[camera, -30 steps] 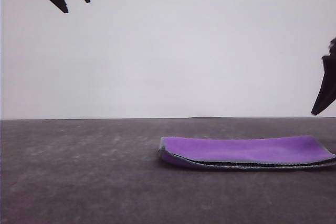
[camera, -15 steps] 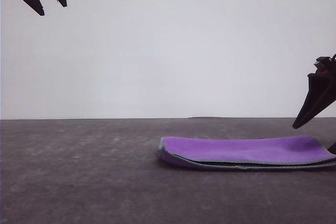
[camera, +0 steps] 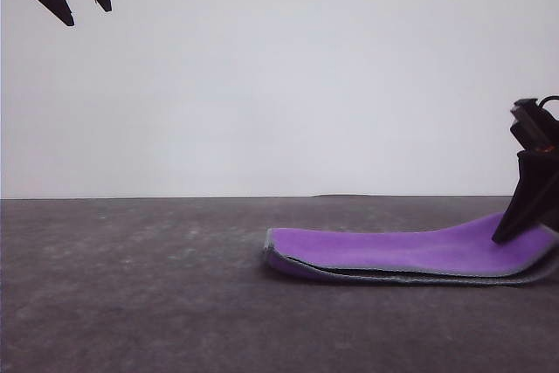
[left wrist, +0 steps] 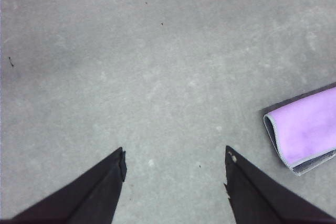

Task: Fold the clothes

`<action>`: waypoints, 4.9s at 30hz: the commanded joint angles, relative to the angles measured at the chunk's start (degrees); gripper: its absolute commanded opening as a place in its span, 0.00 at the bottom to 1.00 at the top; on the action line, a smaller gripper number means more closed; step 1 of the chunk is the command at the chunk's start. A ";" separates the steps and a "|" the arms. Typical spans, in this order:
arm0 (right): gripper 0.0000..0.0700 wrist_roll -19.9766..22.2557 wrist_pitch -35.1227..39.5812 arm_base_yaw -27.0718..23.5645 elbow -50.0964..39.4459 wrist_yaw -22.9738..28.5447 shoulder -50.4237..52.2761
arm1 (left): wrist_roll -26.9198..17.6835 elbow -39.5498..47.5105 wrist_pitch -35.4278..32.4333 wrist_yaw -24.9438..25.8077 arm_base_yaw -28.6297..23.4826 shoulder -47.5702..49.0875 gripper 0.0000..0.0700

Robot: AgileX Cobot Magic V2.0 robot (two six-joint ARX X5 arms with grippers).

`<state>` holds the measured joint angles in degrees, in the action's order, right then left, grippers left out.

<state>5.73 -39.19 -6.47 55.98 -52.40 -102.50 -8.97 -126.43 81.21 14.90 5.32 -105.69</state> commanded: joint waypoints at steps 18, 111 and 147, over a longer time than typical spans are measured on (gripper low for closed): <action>0.01 -13.72 20.86 18.26 0.77 -5.96 -1.20 | -0.37 -1.46 0.66 -0.02 -0.07 -1.18 0.51; 0.01 2.67 -1.30 7.14 0.62 30.82 35.56 | -0.68 50.75 -22.86 9.57 -0.39 21.79 0.01; 0.01 0.71 0.25 7.09 0.64 31.26 35.56 | 10.55 84.62 -67.48 4.14 -1.82 53.61 0.01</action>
<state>7.03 -39.50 0.60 56.18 -21.20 -66.59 -2.27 -47.15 19.07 19.96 3.76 -54.33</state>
